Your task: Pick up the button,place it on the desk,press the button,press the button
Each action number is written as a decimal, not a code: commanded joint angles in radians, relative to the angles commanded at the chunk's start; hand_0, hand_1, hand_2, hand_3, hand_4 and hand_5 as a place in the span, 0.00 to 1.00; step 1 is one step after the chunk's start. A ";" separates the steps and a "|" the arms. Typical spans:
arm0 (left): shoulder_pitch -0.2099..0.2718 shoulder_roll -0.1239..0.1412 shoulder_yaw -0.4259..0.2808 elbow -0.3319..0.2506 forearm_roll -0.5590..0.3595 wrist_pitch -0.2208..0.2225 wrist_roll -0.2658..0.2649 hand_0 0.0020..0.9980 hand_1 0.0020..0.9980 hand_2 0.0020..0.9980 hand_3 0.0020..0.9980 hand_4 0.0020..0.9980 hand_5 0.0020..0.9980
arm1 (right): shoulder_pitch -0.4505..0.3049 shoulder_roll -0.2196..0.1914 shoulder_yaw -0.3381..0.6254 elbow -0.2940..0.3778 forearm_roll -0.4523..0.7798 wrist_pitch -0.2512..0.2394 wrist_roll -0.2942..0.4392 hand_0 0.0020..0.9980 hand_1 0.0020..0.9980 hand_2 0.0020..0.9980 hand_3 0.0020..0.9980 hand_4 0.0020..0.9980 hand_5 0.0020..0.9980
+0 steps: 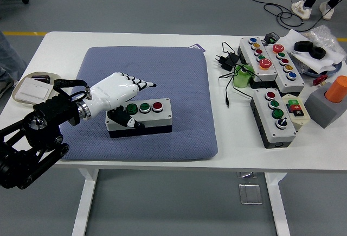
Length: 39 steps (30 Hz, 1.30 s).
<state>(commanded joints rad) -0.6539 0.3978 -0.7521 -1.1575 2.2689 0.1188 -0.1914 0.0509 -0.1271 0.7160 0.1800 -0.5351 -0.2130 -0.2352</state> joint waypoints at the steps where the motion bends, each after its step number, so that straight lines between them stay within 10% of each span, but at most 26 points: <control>1: 0.017 0.008 -0.023 -0.034 0.000 -0.005 -0.004 0.64 0.78 0.90 0.94 1.00 0.55 | 0.000 0.000 -0.001 0.000 0.002 0.000 0.001 0.63 0.48 0.54 0.58 0.28 0.02; 7: 0.086 0.031 -0.117 -0.211 0.000 -0.009 0.011 0.67 0.80 0.90 0.94 1.00 0.55 | -0.002 0.001 0.003 0.000 0.003 -0.001 0.002 0.63 0.48 0.54 0.58 0.28 0.02; 8: 0.093 0.035 -0.129 -0.238 0.000 -0.014 0.018 0.48 0.41 0.43 0.83 0.58 0.15 | -0.002 0.001 0.003 0.000 0.004 -0.001 0.003 0.63 0.48 0.54 0.58 0.28 0.02; 13: 0.105 0.058 -0.150 -0.369 0.000 -0.061 0.072 0.48 0.41 0.43 0.83 0.58 0.15 | -0.002 0.000 0.006 0.000 -0.002 0.001 0.002 0.63 0.48 0.54 0.58 0.28 0.02; 14: 0.105 0.060 -0.148 -0.377 0.000 -0.066 0.077 0.23 0.08 0.10 0.75 0.37 0.00 | -0.002 0.000 0.006 0.000 -0.002 0.001 0.002 0.63 0.48 0.54 0.58 0.28 0.02; 22: 0.111 0.078 -0.104 -0.449 0.000 -0.253 0.168 0.16 0.02 0.05 0.74 0.31 0.00 | 0.001 0.001 0.004 0.000 0.006 0.000 0.003 0.63 0.48 0.54 0.58 0.28 0.02; 39: 0.096 0.072 -0.077 -0.398 0.000 -0.358 0.240 0.11 0.00 0.01 0.75 0.23 0.00 | 0.002 0.001 0.001 0.000 0.008 0.000 0.005 0.63 0.48 0.54 0.58 0.28 0.02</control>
<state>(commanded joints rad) -0.5579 0.4698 -0.8293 -1.5550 2.2689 -0.2393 0.0490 0.0532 -0.1262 0.7171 0.1800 -0.5272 -0.2127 -0.2307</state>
